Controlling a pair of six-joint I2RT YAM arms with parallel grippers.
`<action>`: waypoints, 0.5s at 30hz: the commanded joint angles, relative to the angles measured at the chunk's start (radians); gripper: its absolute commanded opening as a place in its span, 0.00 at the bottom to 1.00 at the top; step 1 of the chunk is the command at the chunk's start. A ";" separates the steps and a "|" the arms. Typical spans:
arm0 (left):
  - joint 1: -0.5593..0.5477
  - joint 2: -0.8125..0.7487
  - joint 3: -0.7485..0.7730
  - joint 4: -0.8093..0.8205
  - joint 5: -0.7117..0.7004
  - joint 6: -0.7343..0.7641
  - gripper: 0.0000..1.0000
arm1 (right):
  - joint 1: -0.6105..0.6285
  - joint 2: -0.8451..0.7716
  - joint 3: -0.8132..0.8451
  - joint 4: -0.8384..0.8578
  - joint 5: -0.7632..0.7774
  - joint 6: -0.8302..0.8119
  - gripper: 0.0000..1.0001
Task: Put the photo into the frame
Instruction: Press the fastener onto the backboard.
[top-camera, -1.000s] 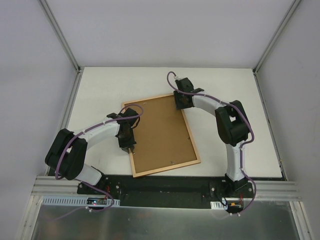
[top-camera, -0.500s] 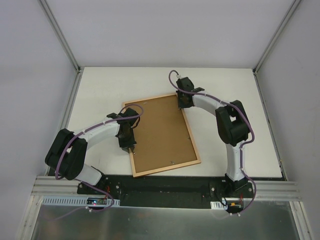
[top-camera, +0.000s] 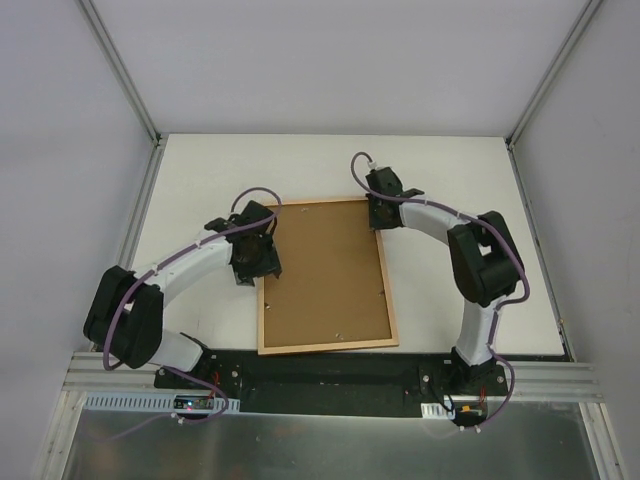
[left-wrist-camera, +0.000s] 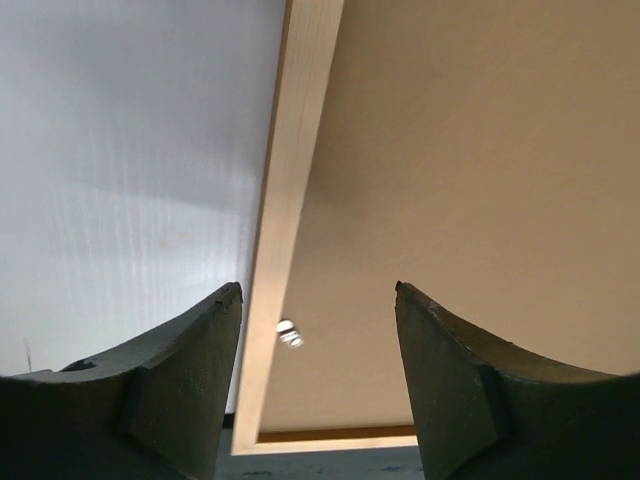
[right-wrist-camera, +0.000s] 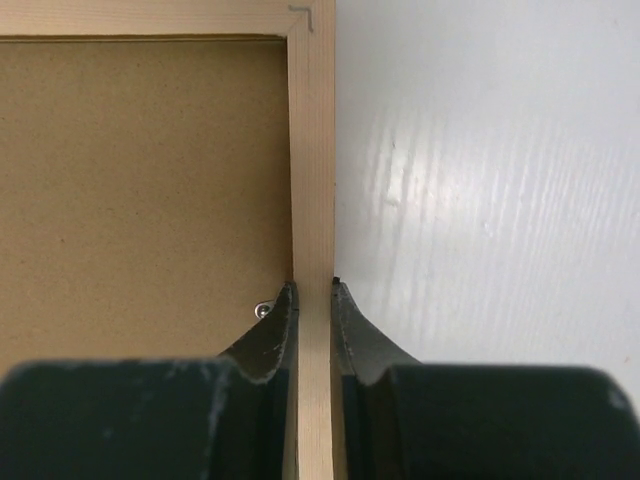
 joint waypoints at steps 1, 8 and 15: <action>0.061 0.019 0.138 0.028 -0.075 -0.012 0.61 | -0.006 -0.091 -0.105 -0.041 -0.001 0.015 0.00; 0.101 0.228 0.342 0.024 -0.103 0.132 0.56 | -0.011 -0.161 -0.197 -0.032 -0.013 0.035 0.00; 0.101 0.354 0.408 0.010 -0.138 0.259 0.56 | -0.029 -0.164 -0.205 -0.029 -0.050 0.016 0.01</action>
